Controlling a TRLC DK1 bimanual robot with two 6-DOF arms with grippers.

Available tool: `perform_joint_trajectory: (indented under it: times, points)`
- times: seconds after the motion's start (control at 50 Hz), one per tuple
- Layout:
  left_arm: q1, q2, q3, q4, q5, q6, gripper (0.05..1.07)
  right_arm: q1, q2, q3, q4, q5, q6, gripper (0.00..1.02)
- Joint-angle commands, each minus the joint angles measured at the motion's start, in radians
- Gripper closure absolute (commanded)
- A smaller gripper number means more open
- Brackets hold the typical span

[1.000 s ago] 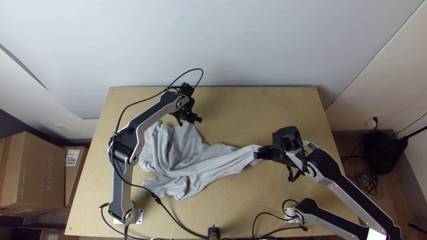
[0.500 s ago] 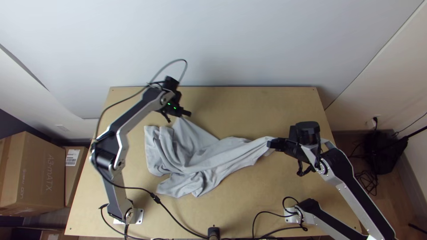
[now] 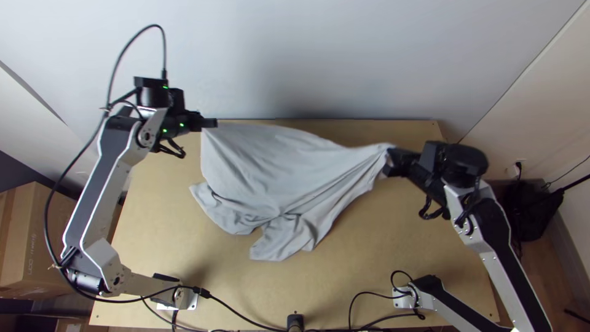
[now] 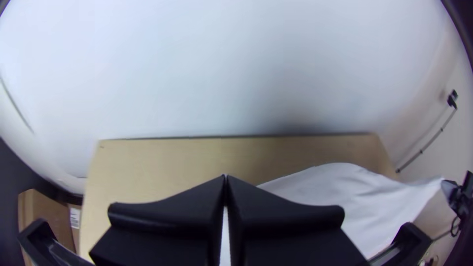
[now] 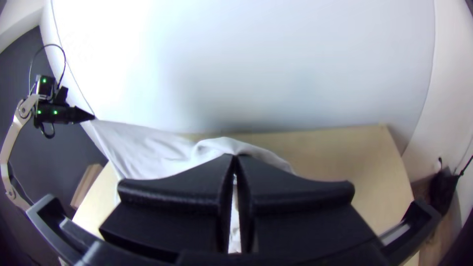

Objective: Fold the t-shirt

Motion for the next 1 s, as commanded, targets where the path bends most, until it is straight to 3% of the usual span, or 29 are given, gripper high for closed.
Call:
perform_joint_trajectory:
  times: [0.0, 0.16, 0.36, 0.48, 0.72, 0.98]
  points:
    - [0.028, -0.042, 0.094, -0.004, -0.023, -0.013, 1.05, -0.041, 0.056, 0.091, 0.108, 0.001, -0.066, 1.0]
    - [0.074, -0.066, 0.192, 0.042, -0.038, -0.011, 1.05, -0.122, 0.144, 0.209, 0.26, 0.014, -0.079, 1.0]
    - [0.113, -0.12, 0.217, 0.18, -0.081, 0.038, 1.05, -0.13, 0.239, 0.348, 0.375, 0.141, -0.111, 1.0]
    - [0.142, -0.16, 0.222, 0.218, -0.081, 0.067, 1.05, -0.13, 0.253, 0.375, 0.481, 0.17, -0.143, 1.0]
    - [0.177, -0.356, 0.185, 0.224, -0.086, 0.096, 1.05, -0.113, 0.104, 0.415, 0.473, 0.159, -0.167, 1.0]
    - [0.177, -0.677, 0.059, 0.212, -0.101, 0.105, 1.05, -0.002, -0.214, 0.318, 0.409, 0.138, -0.195, 1.0]
